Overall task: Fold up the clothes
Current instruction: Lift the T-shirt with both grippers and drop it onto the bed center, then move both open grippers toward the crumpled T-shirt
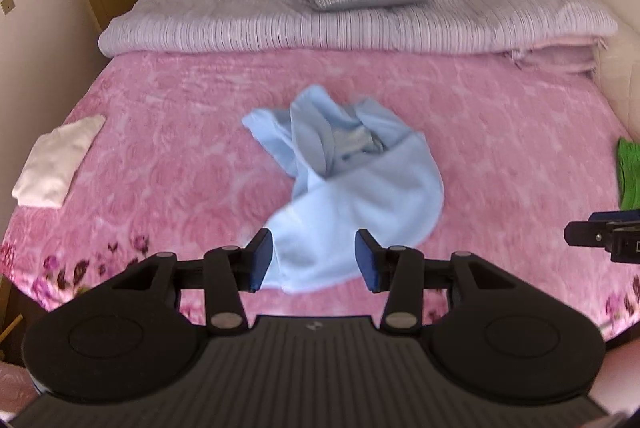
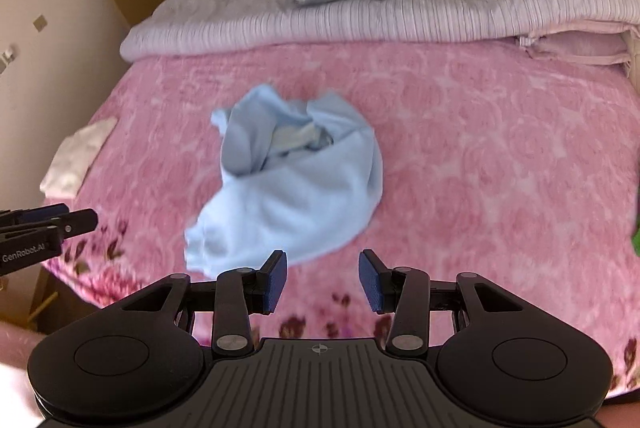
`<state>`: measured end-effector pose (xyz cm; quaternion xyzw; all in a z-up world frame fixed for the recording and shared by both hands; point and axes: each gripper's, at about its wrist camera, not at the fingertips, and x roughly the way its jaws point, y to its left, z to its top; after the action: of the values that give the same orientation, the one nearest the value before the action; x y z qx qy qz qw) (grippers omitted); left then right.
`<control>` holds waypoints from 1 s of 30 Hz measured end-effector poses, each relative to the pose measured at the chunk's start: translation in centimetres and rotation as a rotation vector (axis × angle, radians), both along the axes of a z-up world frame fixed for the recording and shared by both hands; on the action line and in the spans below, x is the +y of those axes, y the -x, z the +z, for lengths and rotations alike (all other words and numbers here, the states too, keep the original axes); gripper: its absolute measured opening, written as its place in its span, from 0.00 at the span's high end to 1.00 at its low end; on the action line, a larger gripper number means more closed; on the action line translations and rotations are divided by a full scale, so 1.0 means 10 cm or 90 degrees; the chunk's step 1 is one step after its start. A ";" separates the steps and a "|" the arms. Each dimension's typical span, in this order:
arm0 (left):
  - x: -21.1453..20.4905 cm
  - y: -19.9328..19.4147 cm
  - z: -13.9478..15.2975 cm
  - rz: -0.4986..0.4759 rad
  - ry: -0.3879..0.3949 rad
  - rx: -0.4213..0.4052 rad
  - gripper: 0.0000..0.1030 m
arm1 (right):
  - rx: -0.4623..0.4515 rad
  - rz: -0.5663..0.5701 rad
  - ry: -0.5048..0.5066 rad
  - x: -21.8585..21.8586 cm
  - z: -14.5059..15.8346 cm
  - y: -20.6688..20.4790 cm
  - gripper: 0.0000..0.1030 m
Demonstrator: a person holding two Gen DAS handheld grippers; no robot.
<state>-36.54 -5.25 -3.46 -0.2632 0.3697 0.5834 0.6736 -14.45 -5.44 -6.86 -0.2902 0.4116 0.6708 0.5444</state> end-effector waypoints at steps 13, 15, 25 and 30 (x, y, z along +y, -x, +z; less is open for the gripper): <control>-0.87 -0.08 -0.09 0.009 -0.001 0.028 0.60 | -0.010 -0.005 0.009 -0.79 0.15 -0.02 0.57; -0.98 -0.09 -0.09 0.009 -0.001 0.029 0.60 | -0.013 -0.002 0.008 -0.87 0.14 -0.02 0.57; -1.29 -0.14 -0.05 0.016 0.005 0.032 0.60 | -0.009 0.002 0.009 -1.12 0.14 -0.09 0.57; -1.31 -0.17 -0.03 0.013 0.002 0.036 0.60 | -0.003 -0.003 0.002 -1.13 0.16 -0.12 0.57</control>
<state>-34.82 -18.30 -3.79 -0.2513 0.3865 0.5970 0.6565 -13.24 -16.79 -5.28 -0.2921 0.4120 0.6681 0.5464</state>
